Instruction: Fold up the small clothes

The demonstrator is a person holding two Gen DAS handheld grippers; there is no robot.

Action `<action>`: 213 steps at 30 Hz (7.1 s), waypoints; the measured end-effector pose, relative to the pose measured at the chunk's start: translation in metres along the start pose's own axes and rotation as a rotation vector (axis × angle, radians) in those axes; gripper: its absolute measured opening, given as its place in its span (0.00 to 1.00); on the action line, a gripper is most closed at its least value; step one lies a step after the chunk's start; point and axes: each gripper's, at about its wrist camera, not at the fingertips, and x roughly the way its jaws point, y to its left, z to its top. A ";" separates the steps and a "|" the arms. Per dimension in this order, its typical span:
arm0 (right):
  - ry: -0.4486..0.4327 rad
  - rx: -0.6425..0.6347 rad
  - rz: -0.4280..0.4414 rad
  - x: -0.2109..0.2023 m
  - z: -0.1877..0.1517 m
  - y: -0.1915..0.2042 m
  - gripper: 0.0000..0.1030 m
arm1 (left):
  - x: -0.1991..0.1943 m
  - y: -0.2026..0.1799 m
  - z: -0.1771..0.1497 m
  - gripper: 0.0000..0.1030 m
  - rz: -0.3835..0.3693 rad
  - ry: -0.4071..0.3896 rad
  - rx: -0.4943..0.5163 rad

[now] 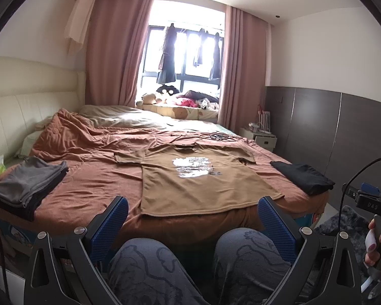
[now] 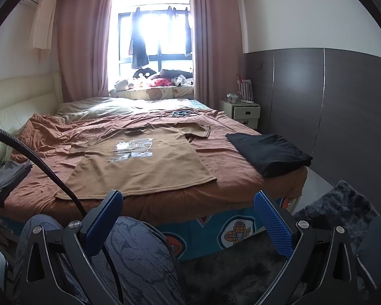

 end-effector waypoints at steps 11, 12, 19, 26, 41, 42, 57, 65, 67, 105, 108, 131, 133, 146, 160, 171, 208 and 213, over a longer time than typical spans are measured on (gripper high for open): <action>-0.006 0.006 0.014 0.001 -0.005 0.001 1.00 | -0.001 0.003 -0.003 1.00 0.006 0.008 -0.009; -0.006 0.007 0.015 0.001 -0.005 0.001 1.00 | -0.001 0.003 -0.002 1.00 0.007 0.008 -0.007; 0.001 0.003 0.017 0.004 -0.007 0.004 1.00 | 0.001 0.004 -0.006 1.00 0.011 0.013 -0.013; -0.004 0.008 0.020 0.000 -0.007 0.006 1.00 | 0.000 0.006 -0.006 1.00 0.018 0.013 -0.012; -0.017 -0.015 0.044 -0.011 0.001 0.006 1.00 | -0.011 0.015 -0.005 1.00 0.018 -0.010 -0.035; -0.020 -0.016 0.050 -0.012 0.001 0.007 1.00 | -0.012 0.016 -0.005 1.00 0.015 -0.011 -0.042; -0.021 0.042 0.097 0.022 0.009 0.005 1.00 | -0.010 0.027 0.013 1.00 0.033 -0.033 -0.043; 0.006 0.040 0.092 0.055 0.022 0.016 1.00 | 0.012 0.043 0.028 1.00 0.058 -0.026 -0.029; 0.020 0.040 0.093 0.065 0.026 0.019 1.00 | 0.021 0.049 0.031 1.00 0.061 -0.018 -0.038; 0.191 -0.024 0.275 0.274 0.123 0.093 1.00 | 0.205 0.167 0.077 1.00 0.237 0.190 -0.173; 0.199 -0.022 0.288 0.292 0.130 0.100 1.00 | 0.226 0.177 0.080 1.00 0.243 0.210 -0.174; 0.274 0.113 0.431 0.442 0.175 0.181 0.53 | 0.382 0.258 0.122 0.84 0.248 0.302 -0.247; 0.301 0.131 0.449 0.457 0.181 0.188 0.47 | 0.395 0.267 0.124 0.81 0.249 0.307 -0.256; 0.527 0.260 0.596 0.570 0.192 0.217 0.16 | 0.489 0.308 0.118 0.64 0.245 0.390 -0.335; 0.690 0.314 0.671 0.654 0.166 0.257 0.10 | 0.572 0.332 0.074 0.59 0.265 0.527 -0.429; 0.820 0.379 0.731 0.690 0.126 0.274 0.05 | 0.608 0.349 0.031 0.30 0.245 0.638 -0.540; 0.761 0.650 0.550 0.664 0.156 0.153 0.74 | 0.638 0.230 0.099 0.11 -0.008 0.555 -0.454; 0.762 0.601 0.548 0.658 0.169 0.151 0.74 | 0.640 0.218 0.091 0.23 -0.082 0.622 -0.449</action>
